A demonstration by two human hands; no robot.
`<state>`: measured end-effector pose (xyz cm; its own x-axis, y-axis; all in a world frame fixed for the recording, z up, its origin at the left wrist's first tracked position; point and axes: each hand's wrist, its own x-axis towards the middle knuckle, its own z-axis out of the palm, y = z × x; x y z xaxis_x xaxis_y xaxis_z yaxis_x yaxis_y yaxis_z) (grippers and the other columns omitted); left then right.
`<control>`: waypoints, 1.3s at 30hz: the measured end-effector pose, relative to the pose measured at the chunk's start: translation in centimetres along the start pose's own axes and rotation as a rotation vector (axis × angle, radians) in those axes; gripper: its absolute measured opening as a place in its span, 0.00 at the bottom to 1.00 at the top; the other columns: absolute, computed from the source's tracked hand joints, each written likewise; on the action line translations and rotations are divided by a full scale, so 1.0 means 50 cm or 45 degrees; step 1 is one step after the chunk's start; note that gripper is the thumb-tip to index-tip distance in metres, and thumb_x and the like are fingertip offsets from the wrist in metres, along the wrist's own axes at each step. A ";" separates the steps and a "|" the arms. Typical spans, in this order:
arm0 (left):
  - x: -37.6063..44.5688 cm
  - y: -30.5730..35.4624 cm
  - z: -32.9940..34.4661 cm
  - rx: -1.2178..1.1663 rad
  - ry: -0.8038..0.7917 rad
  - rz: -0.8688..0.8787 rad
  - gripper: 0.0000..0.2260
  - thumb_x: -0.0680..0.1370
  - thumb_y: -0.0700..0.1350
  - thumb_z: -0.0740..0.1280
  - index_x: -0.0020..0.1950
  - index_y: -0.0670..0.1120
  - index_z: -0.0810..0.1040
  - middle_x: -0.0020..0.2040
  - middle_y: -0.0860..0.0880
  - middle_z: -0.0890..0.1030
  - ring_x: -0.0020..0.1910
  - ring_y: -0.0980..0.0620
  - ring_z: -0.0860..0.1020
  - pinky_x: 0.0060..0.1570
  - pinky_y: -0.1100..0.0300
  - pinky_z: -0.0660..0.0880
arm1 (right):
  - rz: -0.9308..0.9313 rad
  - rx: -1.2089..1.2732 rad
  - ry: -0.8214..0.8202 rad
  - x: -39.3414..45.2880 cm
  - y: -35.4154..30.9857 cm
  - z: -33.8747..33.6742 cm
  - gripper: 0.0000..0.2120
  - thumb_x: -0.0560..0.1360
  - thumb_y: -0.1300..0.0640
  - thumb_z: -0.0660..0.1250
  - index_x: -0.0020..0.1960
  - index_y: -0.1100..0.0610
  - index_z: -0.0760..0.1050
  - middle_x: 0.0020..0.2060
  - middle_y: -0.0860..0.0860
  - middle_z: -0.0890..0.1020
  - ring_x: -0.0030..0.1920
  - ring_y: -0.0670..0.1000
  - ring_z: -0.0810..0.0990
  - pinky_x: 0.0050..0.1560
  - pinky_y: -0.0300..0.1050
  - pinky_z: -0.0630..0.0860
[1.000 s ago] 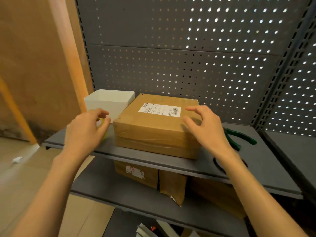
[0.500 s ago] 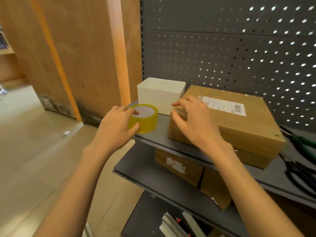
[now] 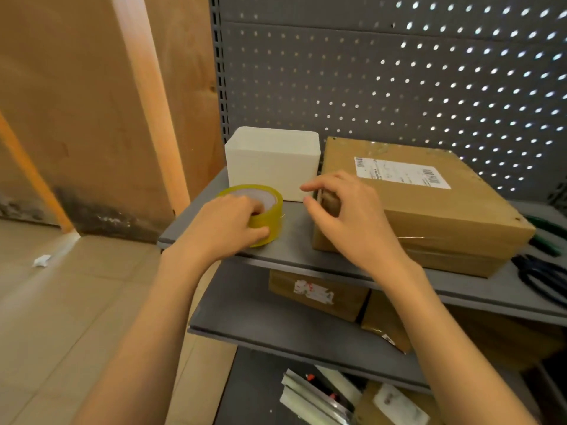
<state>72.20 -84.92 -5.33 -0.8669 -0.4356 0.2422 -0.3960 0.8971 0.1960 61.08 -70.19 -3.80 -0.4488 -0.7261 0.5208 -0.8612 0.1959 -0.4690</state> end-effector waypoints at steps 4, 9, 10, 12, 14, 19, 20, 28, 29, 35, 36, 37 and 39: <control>-0.007 -0.004 -0.010 -0.371 0.232 -0.055 0.12 0.74 0.54 0.65 0.46 0.44 0.77 0.37 0.47 0.75 0.40 0.44 0.73 0.35 0.53 0.65 | 0.040 0.276 0.092 0.005 -0.021 -0.010 0.07 0.76 0.57 0.66 0.52 0.49 0.79 0.47 0.43 0.80 0.46 0.48 0.78 0.49 0.38 0.73; -0.034 0.024 -0.040 -0.966 0.507 -0.024 0.14 0.72 0.53 0.65 0.44 0.42 0.78 0.37 0.41 0.76 0.35 0.47 0.72 0.36 0.53 0.67 | -0.041 0.547 0.195 0.006 -0.055 -0.017 0.07 0.74 0.59 0.69 0.50 0.51 0.80 0.48 0.44 0.82 0.53 0.42 0.78 0.57 0.37 0.73; -0.042 0.031 -0.044 -1.093 0.510 -0.017 0.12 0.72 0.52 0.65 0.44 0.43 0.78 0.35 0.44 0.76 0.33 0.51 0.70 0.35 0.56 0.67 | -0.069 0.564 0.192 0.004 -0.062 -0.018 0.07 0.73 0.59 0.70 0.51 0.52 0.80 0.49 0.46 0.82 0.55 0.43 0.78 0.58 0.39 0.73; -0.059 0.042 -0.047 -1.276 0.501 -0.006 0.09 0.73 0.51 0.65 0.44 0.45 0.79 0.34 0.49 0.75 0.33 0.58 0.70 0.34 0.62 0.67 | -0.115 0.570 0.173 0.000 -0.074 -0.023 0.09 0.73 0.58 0.71 0.52 0.52 0.80 0.52 0.48 0.81 0.57 0.44 0.78 0.60 0.41 0.73; -0.077 0.050 -0.042 -1.357 0.494 -0.014 0.10 0.73 0.50 0.66 0.45 0.44 0.79 0.34 0.47 0.75 0.33 0.60 0.70 0.32 0.66 0.67 | -0.158 0.564 0.152 -0.003 -0.085 -0.027 0.11 0.73 0.59 0.71 0.55 0.52 0.79 0.53 0.48 0.80 0.58 0.44 0.77 0.60 0.40 0.73; -0.096 0.062 -0.038 -1.396 0.470 -0.040 0.11 0.72 0.51 0.65 0.46 0.43 0.79 0.36 0.50 0.76 0.34 0.61 0.72 0.32 0.71 0.67 | -0.207 0.490 0.119 -0.001 -0.096 -0.025 0.12 0.74 0.58 0.69 0.57 0.52 0.78 0.54 0.49 0.80 0.58 0.42 0.76 0.59 0.36 0.72; -0.097 0.063 -0.040 -1.397 0.469 -0.036 0.12 0.72 0.51 0.65 0.46 0.43 0.79 0.36 0.50 0.76 0.35 0.61 0.72 0.32 0.71 0.68 | -0.205 0.478 0.124 0.000 -0.095 -0.022 0.11 0.74 0.58 0.69 0.57 0.52 0.79 0.54 0.49 0.80 0.57 0.42 0.76 0.59 0.36 0.72; -0.099 0.059 -0.038 -1.366 0.473 -0.046 0.11 0.72 0.52 0.65 0.46 0.45 0.79 0.38 0.49 0.77 0.36 0.60 0.73 0.32 0.71 0.68 | -0.137 0.550 0.143 -0.002 -0.093 -0.008 0.10 0.75 0.56 0.67 0.56 0.53 0.79 0.52 0.47 0.80 0.55 0.41 0.77 0.55 0.34 0.72; -0.098 0.059 -0.036 -1.375 0.471 -0.044 0.11 0.72 0.52 0.65 0.46 0.46 0.79 0.37 0.50 0.77 0.36 0.60 0.73 0.32 0.72 0.68 | -0.135 0.552 0.125 -0.003 -0.091 -0.006 0.10 0.75 0.56 0.68 0.56 0.52 0.79 0.52 0.47 0.80 0.56 0.42 0.77 0.56 0.36 0.73; -0.094 0.061 -0.032 -1.387 0.448 -0.048 0.12 0.72 0.54 0.65 0.47 0.47 0.79 0.36 0.55 0.77 0.37 0.59 0.74 0.33 0.71 0.69 | -0.113 0.470 0.167 -0.005 -0.084 0.006 0.11 0.75 0.53 0.67 0.56 0.52 0.79 0.50 0.46 0.80 0.54 0.44 0.76 0.54 0.43 0.75; -0.094 0.059 -0.032 -1.379 0.450 -0.042 0.11 0.72 0.53 0.65 0.47 0.48 0.79 0.36 0.55 0.77 0.36 0.59 0.74 0.32 0.71 0.69 | -0.120 0.433 0.177 -0.004 -0.082 0.008 0.11 0.75 0.53 0.66 0.56 0.52 0.79 0.50 0.46 0.79 0.54 0.44 0.76 0.54 0.43 0.75; -0.094 0.058 -0.034 -1.373 0.453 -0.036 0.10 0.72 0.53 0.65 0.46 0.48 0.79 0.35 0.55 0.77 0.36 0.60 0.73 0.32 0.71 0.69 | -0.133 0.388 0.184 -0.003 -0.081 0.009 0.12 0.75 0.52 0.66 0.57 0.52 0.79 0.50 0.47 0.79 0.54 0.45 0.76 0.54 0.44 0.75; -0.093 0.055 -0.036 -1.372 0.457 -0.032 0.09 0.72 0.53 0.65 0.45 0.48 0.79 0.35 0.54 0.76 0.35 0.60 0.73 0.32 0.71 0.68 | -0.151 0.323 0.190 -0.003 -0.077 0.012 0.13 0.74 0.52 0.67 0.57 0.53 0.79 0.50 0.48 0.79 0.53 0.46 0.76 0.54 0.44 0.74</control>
<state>75.70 -80.54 -4.22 -0.6567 -0.6044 0.4510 0.2051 0.4324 0.8781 64.59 -71.24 -2.51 -0.3948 -0.6257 0.6728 -0.8313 -0.0686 -0.5516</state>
